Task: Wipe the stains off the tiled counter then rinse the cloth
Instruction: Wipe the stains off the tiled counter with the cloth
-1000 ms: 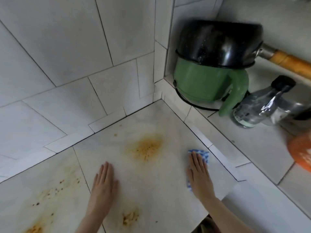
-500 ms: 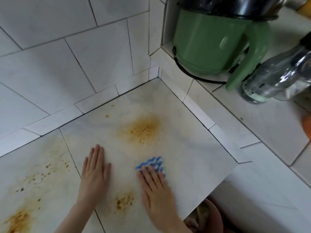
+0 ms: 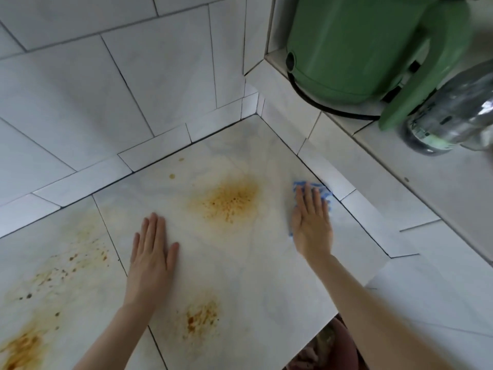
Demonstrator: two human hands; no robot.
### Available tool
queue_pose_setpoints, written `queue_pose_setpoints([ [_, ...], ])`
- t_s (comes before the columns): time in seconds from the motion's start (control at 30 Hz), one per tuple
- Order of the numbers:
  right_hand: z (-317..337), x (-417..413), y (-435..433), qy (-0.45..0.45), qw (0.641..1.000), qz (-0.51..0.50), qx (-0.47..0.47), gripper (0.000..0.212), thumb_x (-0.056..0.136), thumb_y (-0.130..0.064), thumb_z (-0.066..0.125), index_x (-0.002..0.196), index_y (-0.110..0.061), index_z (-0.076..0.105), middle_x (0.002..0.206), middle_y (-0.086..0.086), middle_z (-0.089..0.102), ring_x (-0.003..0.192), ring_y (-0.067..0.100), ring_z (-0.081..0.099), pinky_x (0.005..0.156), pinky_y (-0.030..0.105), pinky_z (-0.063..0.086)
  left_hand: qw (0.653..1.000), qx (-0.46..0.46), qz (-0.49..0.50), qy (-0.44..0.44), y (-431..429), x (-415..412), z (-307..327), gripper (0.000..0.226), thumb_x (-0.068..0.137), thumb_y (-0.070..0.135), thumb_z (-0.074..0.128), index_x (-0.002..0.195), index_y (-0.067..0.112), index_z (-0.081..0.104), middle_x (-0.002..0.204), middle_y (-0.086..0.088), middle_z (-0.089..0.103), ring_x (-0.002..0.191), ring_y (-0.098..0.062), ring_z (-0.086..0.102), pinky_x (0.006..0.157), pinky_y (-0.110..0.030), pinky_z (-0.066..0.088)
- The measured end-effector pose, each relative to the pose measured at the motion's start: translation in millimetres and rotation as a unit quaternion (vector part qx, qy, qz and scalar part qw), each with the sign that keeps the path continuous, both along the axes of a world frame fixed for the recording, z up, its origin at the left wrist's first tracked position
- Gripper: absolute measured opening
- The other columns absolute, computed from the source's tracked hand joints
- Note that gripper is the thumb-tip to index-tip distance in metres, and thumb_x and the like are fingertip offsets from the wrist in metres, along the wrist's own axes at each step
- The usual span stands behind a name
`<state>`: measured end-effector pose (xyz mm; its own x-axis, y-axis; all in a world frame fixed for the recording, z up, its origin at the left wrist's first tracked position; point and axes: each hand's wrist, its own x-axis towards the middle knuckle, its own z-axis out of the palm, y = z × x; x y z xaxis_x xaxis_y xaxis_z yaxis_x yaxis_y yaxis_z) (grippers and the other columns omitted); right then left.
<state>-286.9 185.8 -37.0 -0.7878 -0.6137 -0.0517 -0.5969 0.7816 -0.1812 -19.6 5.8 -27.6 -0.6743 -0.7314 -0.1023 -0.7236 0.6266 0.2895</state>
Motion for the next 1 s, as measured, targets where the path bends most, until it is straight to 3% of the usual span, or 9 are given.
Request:
queue_pose_setpoints([
  [0.07,0.2,23.5,-29.2,0.008,0.996,0.083,-0.016,0.054,0.094,-0.027,0.016,0.146,-0.015,0.021,0.153,0.005,0.026,0.142,0.026,0.023,0.114,0.042,0.014,1.0,-0.001,0.003,0.007,0.4,-1.1,-1.4,0.065,0.094,0.052,0.01,0.149,0.019,-0.004,0.156,0.006,-0.011,0.142,-0.003,-0.017,0.114,-0.021,-0.014],
  [0.17,-0.4,82.6,-45.5,0.012,0.978,0.201,-0.059,0.052,0.095,-0.026,0.024,0.146,-0.018,0.029,0.153,0.001,0.027,0.143,0.019,0.019,0.112,0.041,0.017,1.0,-0.002,0.004,0.009,-0.9,0.3,-3.4,0.066,0.093,0.052,0.011,0.149,0.018,0.0,0.157,0.006,-0.007,0.142,-0.003,-0.014,0.115,-0.021,-0.012],
  [0.33,5.3,121.8,-11.3,-0.017,0.93,0.365,-0.04,0.055,0.094,-0.025,0.03,0.148,-0.024,0.018,0.153,-0.003,0.027,0.142,0.017,0.022,0.114,0.037,0.016,1.0,0.01,0.007,0.019,-3.8,2.1,-5.3,0.069,0.092,0.055,0.012,0.149,0.018,0.003,0.157,0.006,-0.002,0.142,-0.002,-0.012,0.116,-0.022,-0.01],
  [0.43,-1.8,45.7,-10.0,0.021,0.95,0.311,0.005,0.058,0.089,-0.023,0.034,0.146,-0.016,0.025,0.148,0.006,0.038,0.139,0.025,0.031,0.11,0.043,0.022,1.0,0.012,0.003,0.023,-2.9,3.1,-4.1,0.067,0.093,0.055,0.011,0.149,0.021,-0.001,0.157,0.007,-0.007,0.143,-0.003,-0.013,0.116,-0.023,-0.009],
  [0.5,-3.4,-11.4,-16.8,0.019,0.977,0.211,0.034,0.063,0.088,-0.024,0.039,0.146,-0.009,0.021,0.15,0.01,0.031,0.141,0.029,0.026,0.114,0.043,0.017,1.0,0.008,0.001,0.025,-2.1,3.4,-4.4,0.065,0.094,0.054,0.011,0.149,0.021,-0.003,0.157,0.007,-0.008,0.143,-0.004,-0.013,0.116,-0.024,-0.009],
  [0.63,1.3,-40.5,-69.6,0.004,0.995,0.082,0.047,0.059,0.09,-0.033,0.002,0.146,-0.014,-0.004,0.157,0.003,0.001,0.146,0.022,-0.001,0.117,0.034,-0.006,1.0,0.004,0.006,0.025,-1.4,2.7,-7.2,0.063,0.095,0.05,0.01,0.149,0.02,-0.003,0.157,0.006,-0.008,0.143,-0.005,-0.012,0.116,-0.027,-0.007],
  [0.73,6.2,1.1,-124.2,-0.021,0.988,0.153,0.016,0.07,0.079,-0.037,-0.015,0.146,-0.02,-0.008,0.158,0.001,-0.004,0.145,0.018,-0.007,0.118,0.034,-0.007,1.0,0.003,0.007,0.026,-2.9,2.5,-9.5,0.063,0.096,0.049,0.011,0.149,0.019,-0.001,0.158,0.006,-0.006,0.144,-0.006,-0.011,0.116,-0.027,-0.006],
  [0.87,5.3,79.4,-135.2,-0.025,0.947,0.316,-0.054,0.054,0.092,-0.028,0.022,0.145,-0.017,0.032,0.152,0.003,0.03,0.142,0.022,0.025,0.114,0.039,0.015,1.0,-0.003,0.01,0.026,-4.3,2.9,-10.5,0.063,0.096,0.048,0.015,0.15,0.017,0.006,0.158,0.004,0.002,0.144,-0.007,-0.006,0.117,-0.027,-0.004],
  [1.0,5.0,70.9,-94.4,-0.038,0.901,0.432,-0.032,0.052,0.093,-0.023,0.029,0.145,-0.019,0.03,0.15,0.001,0.035,0.14,0.019,0.028,0.114,0.037,0.017,1.0,-0.002,0.012,0.025,-3.7,2.6,-9.5,0.062,0.097,0.045,0.019,0.15,0.016,0.009,0.158,0.002,0.006,0.145,-0.008,-0.002,0.117,-0.027,-0.002],
])
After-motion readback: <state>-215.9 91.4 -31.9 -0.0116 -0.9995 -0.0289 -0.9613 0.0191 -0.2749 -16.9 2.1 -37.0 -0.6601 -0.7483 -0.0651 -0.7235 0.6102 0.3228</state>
